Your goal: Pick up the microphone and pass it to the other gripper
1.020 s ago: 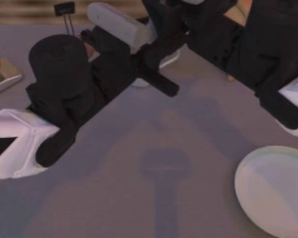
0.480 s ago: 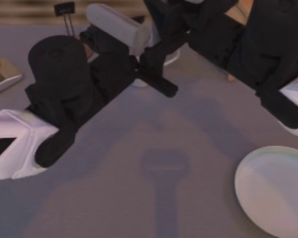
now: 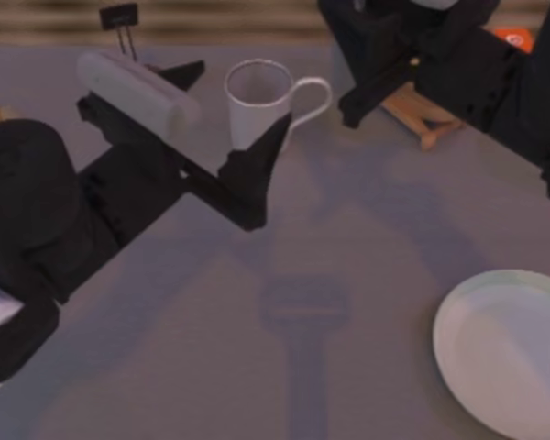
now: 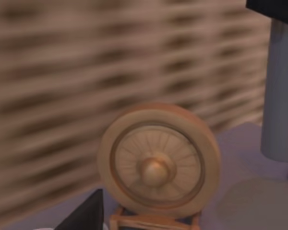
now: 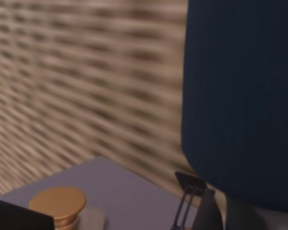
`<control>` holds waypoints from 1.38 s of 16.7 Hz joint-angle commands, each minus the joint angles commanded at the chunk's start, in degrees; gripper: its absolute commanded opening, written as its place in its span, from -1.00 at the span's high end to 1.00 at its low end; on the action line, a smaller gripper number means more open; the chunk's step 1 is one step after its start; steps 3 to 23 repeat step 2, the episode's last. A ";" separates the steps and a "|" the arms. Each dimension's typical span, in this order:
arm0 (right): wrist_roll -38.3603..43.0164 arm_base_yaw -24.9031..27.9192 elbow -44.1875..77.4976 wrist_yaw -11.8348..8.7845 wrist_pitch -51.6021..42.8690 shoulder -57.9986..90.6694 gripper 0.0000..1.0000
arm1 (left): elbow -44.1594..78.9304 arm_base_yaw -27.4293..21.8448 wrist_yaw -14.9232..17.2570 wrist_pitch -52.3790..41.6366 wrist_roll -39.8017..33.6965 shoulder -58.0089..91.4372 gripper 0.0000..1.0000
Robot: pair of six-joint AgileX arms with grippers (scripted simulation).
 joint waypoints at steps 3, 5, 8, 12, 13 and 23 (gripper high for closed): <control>0.01 -0.54 -0.50 -0.62 0.01 -0.47 1.00 | -1.03 0.23 0.19 -0.12 0.00 -1.09 -1.00; 0.01 -0.54 -0.50 -0.62 0.01 -0.47 1.00 | -1.03 0.23 0.19 -0.12 0.00 -1.09 -1.00; 0.01 -0.54 -0.50 -0.62 0.01 -0.47 1.00 | -1.03 0.23 0.19 -0.12 0.00 -1.09 -1.00; 0.01 -0.54 -0.50 -0.62 0.01 -0.47 1.00 | -1.03 0.23 0.19 -0.12 0.00 -1.09 -1.00; 0.01 -0.54 -0.50 -0.62 0.01 -0.47 1.00 | -1.03 0.23 0.19 -0.12 0.00 -1.09 -1.00; 0.01 -0.54 -0.50 -0.62 0.01 -0.47 1.00 | -1.03 0.23 0.19 -0.12 0.00 -1.09 -1.00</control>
